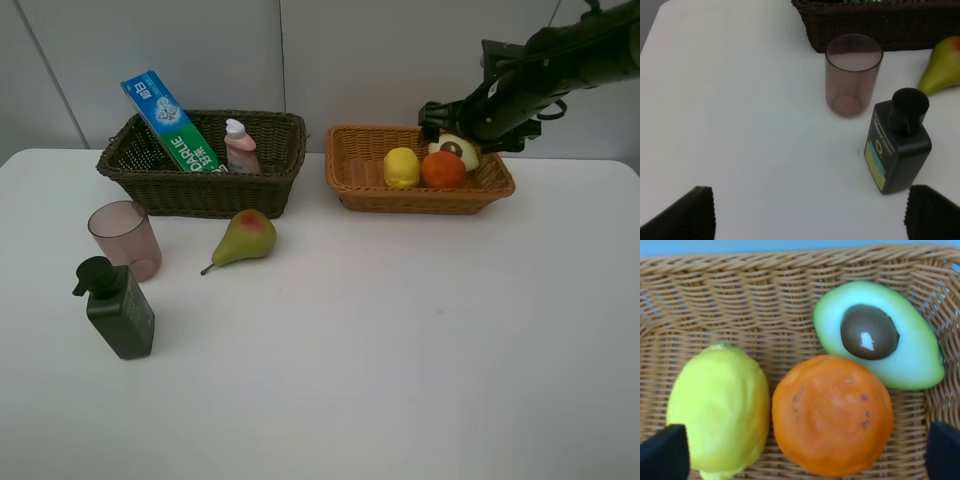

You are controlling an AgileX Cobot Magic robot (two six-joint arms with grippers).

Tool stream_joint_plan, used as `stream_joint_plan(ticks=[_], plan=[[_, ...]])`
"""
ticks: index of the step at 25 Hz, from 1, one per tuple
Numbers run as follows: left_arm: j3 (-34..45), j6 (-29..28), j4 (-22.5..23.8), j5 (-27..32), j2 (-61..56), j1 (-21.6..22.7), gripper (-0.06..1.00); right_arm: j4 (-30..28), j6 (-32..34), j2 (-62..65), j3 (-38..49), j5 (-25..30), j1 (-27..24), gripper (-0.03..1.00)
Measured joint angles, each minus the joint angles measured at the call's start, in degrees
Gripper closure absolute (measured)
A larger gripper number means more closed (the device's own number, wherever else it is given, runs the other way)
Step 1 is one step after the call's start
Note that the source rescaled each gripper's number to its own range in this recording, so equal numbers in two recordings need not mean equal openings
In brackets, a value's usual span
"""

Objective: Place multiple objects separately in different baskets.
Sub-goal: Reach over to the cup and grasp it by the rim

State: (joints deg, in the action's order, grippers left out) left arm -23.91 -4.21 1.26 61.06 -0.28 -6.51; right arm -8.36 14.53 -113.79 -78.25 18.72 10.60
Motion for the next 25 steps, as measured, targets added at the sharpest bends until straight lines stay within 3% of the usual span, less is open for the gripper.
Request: stream_joint_plan(ticks=[14,20,25], plan=[[0.0,0.0,0.0,0.0,0.0,0.0,-0.06,1.68,0.0,5.91,0.0,9.63,0.0,-0.03],[0.0,0.0,0.0,0.0,0.0,0.0,-0.06,1.68,-0.33,10.51,0.0,18.07,0.0,-0.03],[0.0,0.0,0.0,0.0,0.0,0.0,-0.06,2.41,-5.13,14.61,0.0,26.16,0.0,-0.03]])
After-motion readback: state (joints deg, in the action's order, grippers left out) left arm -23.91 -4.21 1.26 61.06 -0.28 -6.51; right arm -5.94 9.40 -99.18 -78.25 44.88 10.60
